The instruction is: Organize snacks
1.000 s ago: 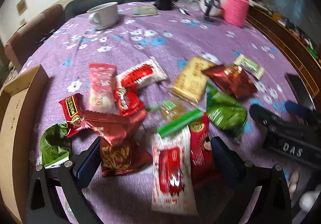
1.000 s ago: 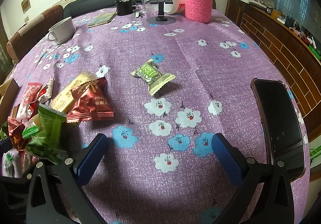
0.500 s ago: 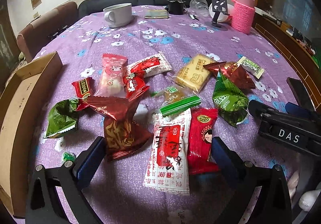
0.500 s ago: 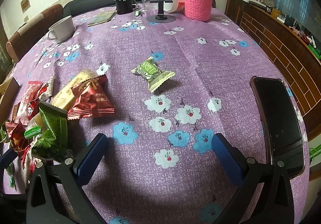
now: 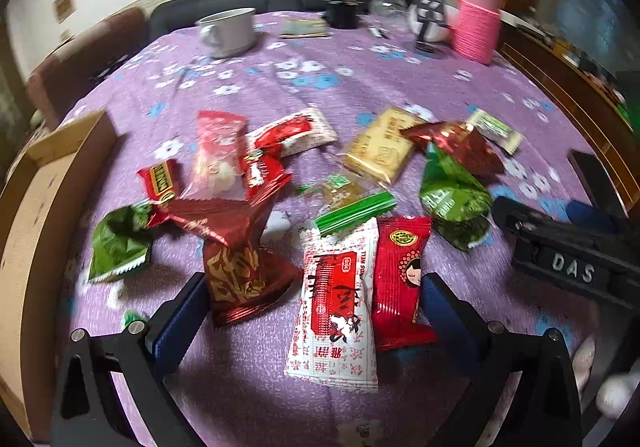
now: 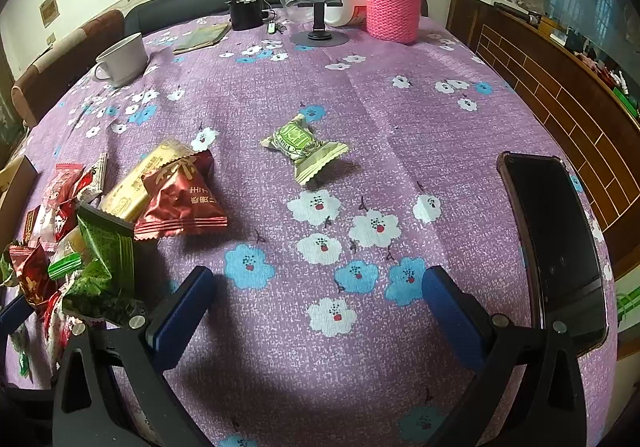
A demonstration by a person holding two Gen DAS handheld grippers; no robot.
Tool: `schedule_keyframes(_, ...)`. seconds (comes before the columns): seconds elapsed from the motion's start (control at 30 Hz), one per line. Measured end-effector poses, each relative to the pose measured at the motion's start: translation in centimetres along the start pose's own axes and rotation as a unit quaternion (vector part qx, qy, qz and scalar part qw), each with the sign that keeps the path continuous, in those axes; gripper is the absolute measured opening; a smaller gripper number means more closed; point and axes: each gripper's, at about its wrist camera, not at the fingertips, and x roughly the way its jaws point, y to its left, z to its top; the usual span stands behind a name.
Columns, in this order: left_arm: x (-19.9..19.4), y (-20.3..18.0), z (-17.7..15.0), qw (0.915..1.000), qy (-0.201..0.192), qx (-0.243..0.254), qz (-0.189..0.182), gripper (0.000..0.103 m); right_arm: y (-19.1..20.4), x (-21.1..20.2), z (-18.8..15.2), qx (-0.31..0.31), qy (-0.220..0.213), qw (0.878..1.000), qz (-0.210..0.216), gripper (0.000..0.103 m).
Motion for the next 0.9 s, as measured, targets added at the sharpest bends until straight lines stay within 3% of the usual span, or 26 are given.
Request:
schedule_keyframes(0.1, -0.1, 0.5, 0.0, 0.9975, 0.015, 0.053, -0.043, 0.102, 0.0, 0.0, 0.0, 0.000, 0.000, 1.000, 0.000, 0.103)
schedule_keyframes(0.23, -0.4, 0.8, -0.2, 0.9948, 0.023, 0.080, -0.058, 0.102, 0.0, 0.0, 0.0, 0.000, 0.000, 1.000, 0.000, 0.103)
schedule_keyframes(0.57, -1.1, 0.9, -1.3, 0.9949, 0.017, 0.080, -0.060, 0.102, 0.0, 0.0, 0.0, 0.000, 0.000, 1.000, 0.000, 0.103)
schedule_keyframes(0.83, -1.8, 0.9, -2.0, 0.9918, 0.035, 0.100, -0.072, 0.102, -0.1, 0.2, 0.4, -0.002, 0.021, 1.000, 0.002, 0.103)
schedule_keyframes(0.9, -2.4, 1.1, -2.3, 0.9922, 0.031, 0.097, -0.072, 0.097, 0.0, 0.2, 0.4, -0.002, 0.022, 1.000, 0.001, 0.103)
